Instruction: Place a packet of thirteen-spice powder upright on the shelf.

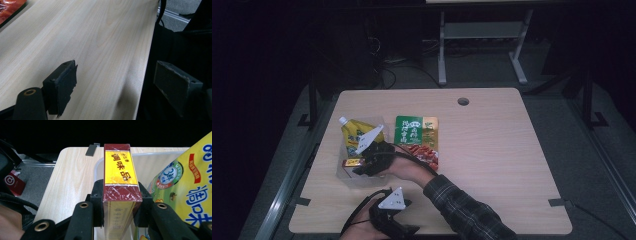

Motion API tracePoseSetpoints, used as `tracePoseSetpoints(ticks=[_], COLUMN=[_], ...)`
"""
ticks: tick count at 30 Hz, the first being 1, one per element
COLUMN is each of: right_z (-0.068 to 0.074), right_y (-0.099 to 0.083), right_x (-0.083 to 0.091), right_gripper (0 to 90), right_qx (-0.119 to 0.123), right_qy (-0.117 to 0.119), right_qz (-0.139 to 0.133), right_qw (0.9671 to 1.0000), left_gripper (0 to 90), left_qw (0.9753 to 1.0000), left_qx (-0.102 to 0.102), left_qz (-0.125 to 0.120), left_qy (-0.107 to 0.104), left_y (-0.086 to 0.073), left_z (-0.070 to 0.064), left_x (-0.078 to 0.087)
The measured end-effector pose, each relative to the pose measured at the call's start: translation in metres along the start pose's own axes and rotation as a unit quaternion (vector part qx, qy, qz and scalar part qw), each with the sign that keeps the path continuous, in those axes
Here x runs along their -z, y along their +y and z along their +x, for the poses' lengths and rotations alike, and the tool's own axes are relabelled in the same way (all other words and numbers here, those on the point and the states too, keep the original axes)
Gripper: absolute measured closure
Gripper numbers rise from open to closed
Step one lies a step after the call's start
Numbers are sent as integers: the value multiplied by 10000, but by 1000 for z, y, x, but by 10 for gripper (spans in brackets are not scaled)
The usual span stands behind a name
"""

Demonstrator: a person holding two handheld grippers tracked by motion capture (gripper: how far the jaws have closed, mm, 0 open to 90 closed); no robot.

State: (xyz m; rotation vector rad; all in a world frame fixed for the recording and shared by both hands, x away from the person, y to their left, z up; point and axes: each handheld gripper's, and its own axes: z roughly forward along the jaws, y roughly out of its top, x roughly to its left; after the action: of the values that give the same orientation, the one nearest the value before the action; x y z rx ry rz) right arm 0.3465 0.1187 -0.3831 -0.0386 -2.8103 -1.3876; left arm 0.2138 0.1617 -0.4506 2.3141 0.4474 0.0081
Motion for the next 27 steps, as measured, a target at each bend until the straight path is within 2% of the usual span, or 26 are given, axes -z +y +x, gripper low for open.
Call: tracePoseSetpoints(ticks=[6,14,18,19,22,27], right_z=[-1,2,3,3,3,3], right_y=[-4,-2,-2,-2,-7,-18], right_x=[-3,5,24,24,40,65], right_gripper=[651,533,471,471,464,466], right_qx=[-30,-133,-191,-191,-185,-288], right_qy=[37,69,4,4,-22,-167], right_qz=[61,-44,-159,-159,-179,-210], right_qw=[10000,9999,9997,9997,9997,9992], left_gripper=[178,178,178,178,178,178], left_qw=[10000,10000,10000,10000,10000,9999], left_qx=[-9,29,40,5,65,53], left_qz=[-26,-4,-14,13,-52,-101], left_qy=[11,-16,-9,5,39,117], left_y=[0,0,0,0,-1,-1], left_z=[0,0,0,1,2,6], left_x=[0,0,0,1,2,7])
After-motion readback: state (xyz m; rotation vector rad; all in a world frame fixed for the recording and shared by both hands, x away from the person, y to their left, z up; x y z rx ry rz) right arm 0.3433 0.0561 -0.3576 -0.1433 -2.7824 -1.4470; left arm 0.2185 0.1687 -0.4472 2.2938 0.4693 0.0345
